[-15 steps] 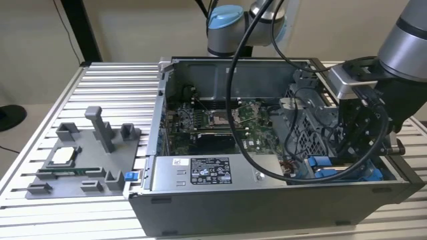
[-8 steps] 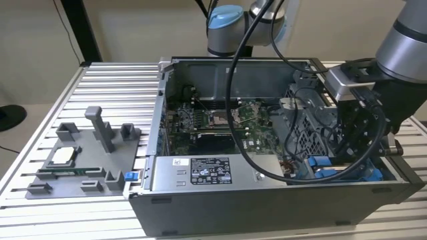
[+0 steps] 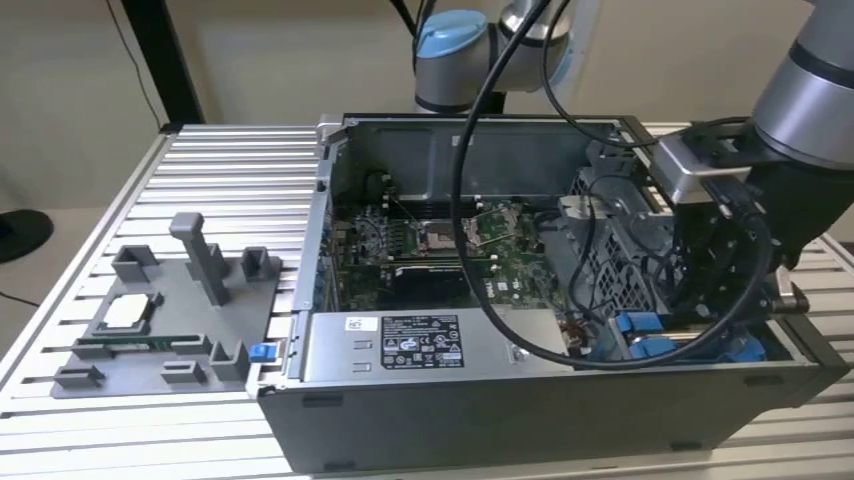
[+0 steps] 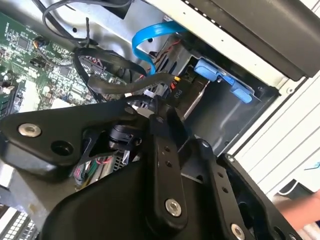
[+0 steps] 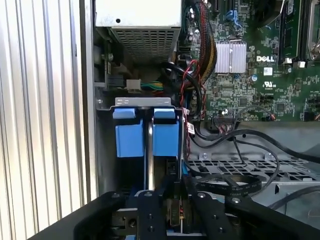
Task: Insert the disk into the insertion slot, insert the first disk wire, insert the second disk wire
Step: 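Insert the second disk wire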
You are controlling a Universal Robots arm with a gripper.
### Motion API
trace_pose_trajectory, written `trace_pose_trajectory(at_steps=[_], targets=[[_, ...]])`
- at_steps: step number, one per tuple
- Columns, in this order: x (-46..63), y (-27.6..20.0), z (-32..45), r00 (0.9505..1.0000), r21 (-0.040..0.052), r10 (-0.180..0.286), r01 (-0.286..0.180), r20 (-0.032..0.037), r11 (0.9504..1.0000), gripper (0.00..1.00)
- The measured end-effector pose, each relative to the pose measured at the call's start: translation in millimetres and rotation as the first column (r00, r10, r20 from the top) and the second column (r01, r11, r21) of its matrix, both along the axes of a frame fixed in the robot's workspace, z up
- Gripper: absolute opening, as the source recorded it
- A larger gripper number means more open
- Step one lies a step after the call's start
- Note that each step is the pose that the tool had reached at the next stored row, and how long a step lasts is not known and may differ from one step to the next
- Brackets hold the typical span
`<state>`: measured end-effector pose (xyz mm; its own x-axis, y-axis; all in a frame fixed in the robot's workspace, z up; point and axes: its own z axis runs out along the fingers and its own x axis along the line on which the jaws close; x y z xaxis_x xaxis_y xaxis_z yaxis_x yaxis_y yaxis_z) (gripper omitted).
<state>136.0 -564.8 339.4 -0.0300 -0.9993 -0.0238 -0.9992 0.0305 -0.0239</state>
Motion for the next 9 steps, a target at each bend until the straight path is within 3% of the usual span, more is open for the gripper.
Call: trace_pose_trajectory(at_steps=[9], targets=[[1.6, 0.0, 41.9, 1.0, -0.0022, 0.0, 0.0, -0.0021, 1.0, 1.0]])
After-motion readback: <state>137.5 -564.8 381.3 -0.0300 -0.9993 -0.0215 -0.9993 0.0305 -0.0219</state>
